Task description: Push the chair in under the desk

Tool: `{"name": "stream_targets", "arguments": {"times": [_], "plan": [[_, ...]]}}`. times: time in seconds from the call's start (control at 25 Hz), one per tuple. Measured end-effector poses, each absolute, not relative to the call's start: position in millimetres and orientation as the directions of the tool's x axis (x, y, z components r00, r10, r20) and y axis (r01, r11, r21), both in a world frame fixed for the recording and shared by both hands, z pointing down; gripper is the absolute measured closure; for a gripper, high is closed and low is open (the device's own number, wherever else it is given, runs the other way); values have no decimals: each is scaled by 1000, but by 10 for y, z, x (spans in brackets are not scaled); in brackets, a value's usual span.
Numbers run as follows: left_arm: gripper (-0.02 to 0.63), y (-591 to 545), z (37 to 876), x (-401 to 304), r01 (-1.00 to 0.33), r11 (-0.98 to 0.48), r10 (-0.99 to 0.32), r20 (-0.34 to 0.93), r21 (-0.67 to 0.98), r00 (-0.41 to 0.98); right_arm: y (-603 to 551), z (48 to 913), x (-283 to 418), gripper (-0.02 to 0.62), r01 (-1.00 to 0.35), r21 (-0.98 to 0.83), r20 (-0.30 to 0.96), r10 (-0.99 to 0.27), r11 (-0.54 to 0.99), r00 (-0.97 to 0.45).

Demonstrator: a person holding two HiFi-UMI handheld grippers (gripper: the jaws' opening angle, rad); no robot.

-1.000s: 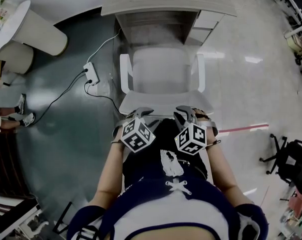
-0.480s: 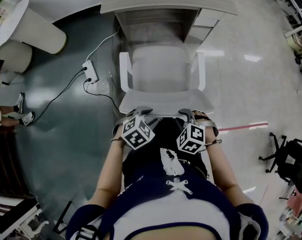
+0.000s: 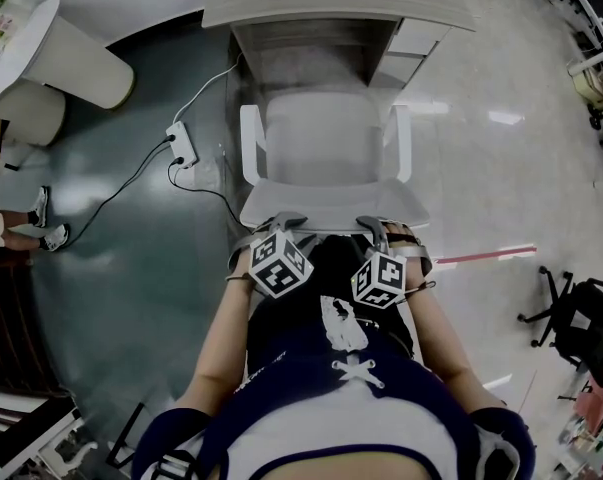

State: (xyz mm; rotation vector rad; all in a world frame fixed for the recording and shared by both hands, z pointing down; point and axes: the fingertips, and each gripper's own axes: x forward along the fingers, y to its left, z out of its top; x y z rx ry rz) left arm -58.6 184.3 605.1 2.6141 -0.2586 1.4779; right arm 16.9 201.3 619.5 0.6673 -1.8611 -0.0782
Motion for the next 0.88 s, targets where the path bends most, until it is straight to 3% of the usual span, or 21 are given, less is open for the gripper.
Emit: {"name": "stream_targets", "arguments": {"times": [0.44,0.88], "plan": [[440,1666,6073,-532,-285,-958,-181,817,-21,547,1823,6218,228,482,-439,337,846,-472,833,-248],[437,1368,6061,-462,-304,-952,-196,807,-21,557,1504,6224,296,476,-451,344,842,-483,824,-241]]}}
